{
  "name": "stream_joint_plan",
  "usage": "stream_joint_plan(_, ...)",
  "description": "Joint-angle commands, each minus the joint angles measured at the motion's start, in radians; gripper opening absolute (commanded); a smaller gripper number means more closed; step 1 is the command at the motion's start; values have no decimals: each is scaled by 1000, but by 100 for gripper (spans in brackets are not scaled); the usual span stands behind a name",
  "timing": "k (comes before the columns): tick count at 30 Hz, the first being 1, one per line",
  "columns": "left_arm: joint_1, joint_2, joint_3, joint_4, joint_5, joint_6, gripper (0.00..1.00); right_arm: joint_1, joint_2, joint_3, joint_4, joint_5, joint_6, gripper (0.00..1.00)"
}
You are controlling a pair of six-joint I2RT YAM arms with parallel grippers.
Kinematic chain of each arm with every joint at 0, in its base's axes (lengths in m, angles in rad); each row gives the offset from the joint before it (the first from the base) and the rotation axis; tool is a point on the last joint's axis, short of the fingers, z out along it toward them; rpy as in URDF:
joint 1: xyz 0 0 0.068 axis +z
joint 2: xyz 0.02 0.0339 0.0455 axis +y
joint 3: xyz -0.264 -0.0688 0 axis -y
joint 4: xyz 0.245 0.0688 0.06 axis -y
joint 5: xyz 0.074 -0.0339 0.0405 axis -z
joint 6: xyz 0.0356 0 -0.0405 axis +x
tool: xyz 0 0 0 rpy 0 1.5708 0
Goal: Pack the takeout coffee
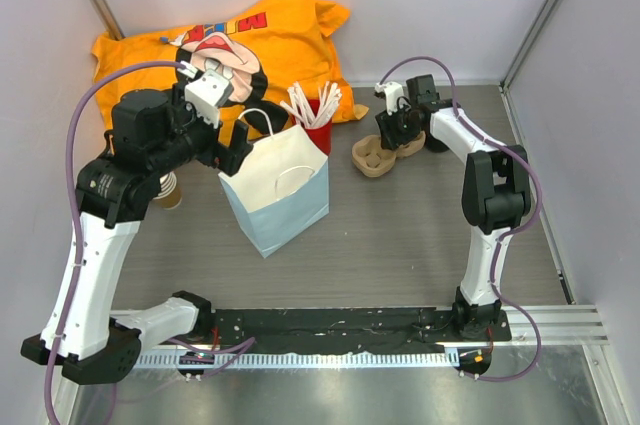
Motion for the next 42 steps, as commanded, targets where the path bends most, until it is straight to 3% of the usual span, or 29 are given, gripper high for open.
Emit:
stream_joint_plan(1,4,0,0,22,2,-12,100,4,-1,17,6,2,-6,46)
stream_joint_plan(8,7,0,-6,26,7,-15,100,4,-7,45,-16,-3,-4,36)
stream_joint_plan(28,11,0,-23,39,24,-27,100,9,-60,132,-71,-9,7,29)
stream_joint_plan(42,14,-8,-37,43,28,-30,100,22,-14,79,-69,23,-3,36)
